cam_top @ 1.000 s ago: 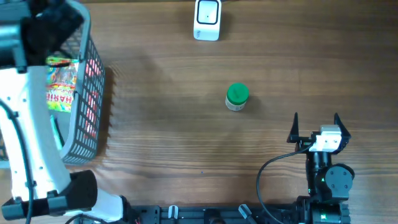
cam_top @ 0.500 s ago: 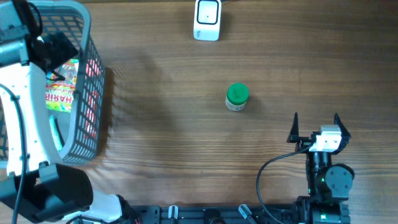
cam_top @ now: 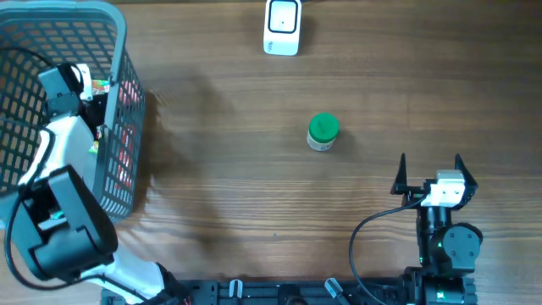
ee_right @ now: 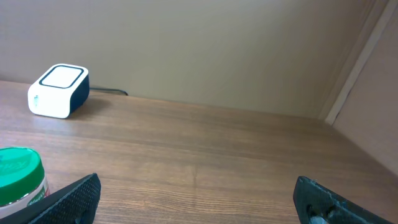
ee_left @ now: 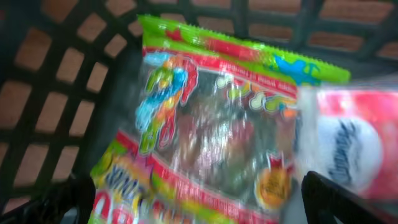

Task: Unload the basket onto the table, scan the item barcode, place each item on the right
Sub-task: 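Return the left gripper to the basket and grasp the Haribo gummy bag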

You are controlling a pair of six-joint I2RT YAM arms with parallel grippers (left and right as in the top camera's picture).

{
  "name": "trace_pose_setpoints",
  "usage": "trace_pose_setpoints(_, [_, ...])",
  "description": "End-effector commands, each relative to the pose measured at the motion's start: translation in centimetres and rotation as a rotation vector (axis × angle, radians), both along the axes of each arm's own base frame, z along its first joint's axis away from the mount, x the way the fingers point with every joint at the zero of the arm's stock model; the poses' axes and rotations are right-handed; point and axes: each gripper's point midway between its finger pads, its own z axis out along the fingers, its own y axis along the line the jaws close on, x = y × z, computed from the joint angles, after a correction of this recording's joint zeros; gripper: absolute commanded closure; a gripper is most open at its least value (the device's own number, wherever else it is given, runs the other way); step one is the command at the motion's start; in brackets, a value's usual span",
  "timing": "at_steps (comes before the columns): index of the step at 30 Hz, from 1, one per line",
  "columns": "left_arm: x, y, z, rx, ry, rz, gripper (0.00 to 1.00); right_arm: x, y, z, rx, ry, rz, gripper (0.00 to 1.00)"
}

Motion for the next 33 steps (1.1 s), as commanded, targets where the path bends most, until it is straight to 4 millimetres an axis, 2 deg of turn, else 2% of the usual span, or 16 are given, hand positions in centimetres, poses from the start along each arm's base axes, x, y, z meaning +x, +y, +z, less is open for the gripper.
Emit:
trace_pose_setpoints(1, [0.8, 0.4, -2.6, -0.003, 0.01, -0.04, 0.0, 0.0, 0.3, 0.1, -0.012, -0.004, 0.018, 0.0])
trace_pose_setpoints(4, [1.3, 0.7, -4.7, 0.007, 0.033, -0.062, 0.0, 0.0, 0.3, 0.1, -0.012, -0.005, 0.018, 0.0])
trace_pose_setpoints(8, [-0.3, 0.6, -8.9, -0.031, 0.143, -0.068, 0.0, 0.0, 0.3, 0.1, -0.012, -0.005, 0.018, 0.0])
trace_pose_setpoints(12, [-2.4, 1.6, -10.9, -0.068, 0.211, -0.033, 0.06, 0.0, 0.3, 0.1, -0.012, -0.005, 0.018, 0.0])
trace_pose_setpoints(15, [-4.0, 2.9, -11.3, -0.092, 0.233, 0.012, 0.11, 0.0, 0.3, 0.1, -0.012, -0.005, 0.018, 0.0])
trace_pose_setpoints(17, [-4.8, 3.5, -11.4, -0.133, 0.231, 0.029, 0.06, 0.0, 0.3, 0.1, -0.012, -0.005, 0.018, 0.0])
trace_pose_setpoints(19, [-4.7, 3.3, -10.9, -0.182, 0.194, 0.014, 0.04, 0.0, 0.3, 0.1, -0.012, -0.004, 0.018, 0.0])
trace_pose_setpoints(22, [-5.2, 3.7, -10.7, -0.189, 0.197, 0.022, 0.07, 0.0, 0.3, 0.1, -0.012, -0.005, 0.018, 0.0])
trace_pose_setpoints(25, [-5.3, 3.9, -10.7, -0.198, 0.19, 0.025, 0.0, 0.0, 0.3, 0.1, -0.012, -0.004, 0.018, 0.0])
trace_pose_setpoints(31, [-4.5, 4.8, -10.2, -0.083, 0.216, -0.103, 0.0, 0.0, 0.3, 0.1, -0.012, -0.005, 0.018, 0.0])
trace_pose_setpoints(32, [-4.4, 4.7, -10.3, -0.071, 0.224, -0.138, 0.04, 0.0, 0.3, 0.1, -0.012, -0.005, 0.018, 0.0])
trace_pose_setpoints(33, [-4.4, 4.3, -10.6, -0.07, 0.238, -0.18, 0.13, 0.0, 0.3, 0.1, -0.012, -0.005, 0.018, 0.0])
